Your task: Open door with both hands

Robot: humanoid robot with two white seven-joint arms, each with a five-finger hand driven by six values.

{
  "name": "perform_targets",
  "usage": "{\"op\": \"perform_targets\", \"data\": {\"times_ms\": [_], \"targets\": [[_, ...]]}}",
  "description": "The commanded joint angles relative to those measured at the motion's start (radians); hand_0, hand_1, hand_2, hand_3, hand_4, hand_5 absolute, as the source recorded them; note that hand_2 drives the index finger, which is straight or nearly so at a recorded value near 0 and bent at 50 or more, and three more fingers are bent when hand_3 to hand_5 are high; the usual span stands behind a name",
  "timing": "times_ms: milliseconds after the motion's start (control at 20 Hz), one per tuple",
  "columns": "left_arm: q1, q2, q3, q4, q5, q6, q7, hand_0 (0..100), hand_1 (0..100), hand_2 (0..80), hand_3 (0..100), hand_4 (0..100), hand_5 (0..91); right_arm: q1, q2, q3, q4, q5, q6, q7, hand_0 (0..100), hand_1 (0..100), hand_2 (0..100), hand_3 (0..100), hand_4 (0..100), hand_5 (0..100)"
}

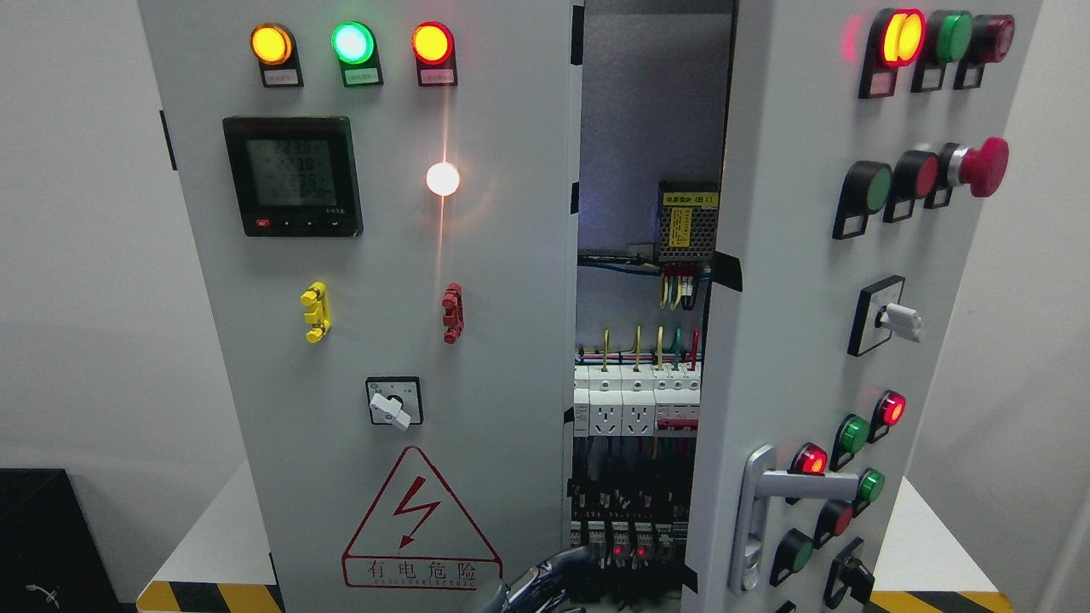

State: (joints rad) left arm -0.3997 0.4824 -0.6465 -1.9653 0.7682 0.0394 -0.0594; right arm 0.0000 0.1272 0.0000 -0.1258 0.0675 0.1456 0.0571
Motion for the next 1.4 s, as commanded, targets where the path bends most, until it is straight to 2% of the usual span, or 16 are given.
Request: {"op": "perform_targets", "data": {"times_ms": [0, 150, 451, 751, 952, 1202, 1352], "targets": [[-0.139, -0.047, -0.007, -0.041, 0.059, 0.043, 0.001, 0, 0, 0.0, 0, 0, 0.0, 0.002, 0.0, -0.011, 0.0, 0.0, 0.0, 0.0, 0, 0, 0, 0, 0, 0], [-0.206, -0.07, 0.007, -0.04, 0.083, 0.088, 0.001, 0, 0, 0.0, 0, 0, 0.0, 0.002, 0.0, -0.011, 0.0, 0.0, 0.0, -0.002, 0, 0, 0, 0, 0, 0], [-0.347, -0.056, 0.008, -0.015, 0.167, 0.089, 0.003, 0, 0, 0.0, 0, 0, 0.0, 0.002, 0.0, -0.011, 0.0, 0.0, 0.0, 0.0, 0, 0, 0, 0, 0, 0], [-0.517, -0.047, 0.014, 0.048, 0.318, 0.089, 0.004, 0, 0, 0.0, 0, 0, 0.0, 0.002, 0.0, -0.011, 0.0, 0.0, 0.0, 0.0, 0, 0, 0, 0, 0, 0], [-0.591, -0.038, 0.021, 0.097, 0.378, 0.093, 0.004, 0, 0, 0.0, 0, 0, 0.0, -0.001, 0.0, -0.011, 0.0, 0.0, 0.0, 0.0, 0, 0, 0, 0, 0, 0], [-0.671, 0.016, -0.025, 0.123, 0.529, 0.115, 0.004, 0, 0, 0.0, 0, 0, 0.0, 0.002, 0.0, -0.011, 0.0, 0.0, 0.0, 0.0, 0, 0, 0, 0, 0, 0], [-0.726, 0.027, -0.103, 0.143, 0.556, 0.119, 0.004, 0, 0, 0.0, 0, 0, 0.0, -0.001, 0.0, -0.011, 0.0, 0.0, 0.0, 0.0, 0, 0, 0, 0, 0, 0]]}}
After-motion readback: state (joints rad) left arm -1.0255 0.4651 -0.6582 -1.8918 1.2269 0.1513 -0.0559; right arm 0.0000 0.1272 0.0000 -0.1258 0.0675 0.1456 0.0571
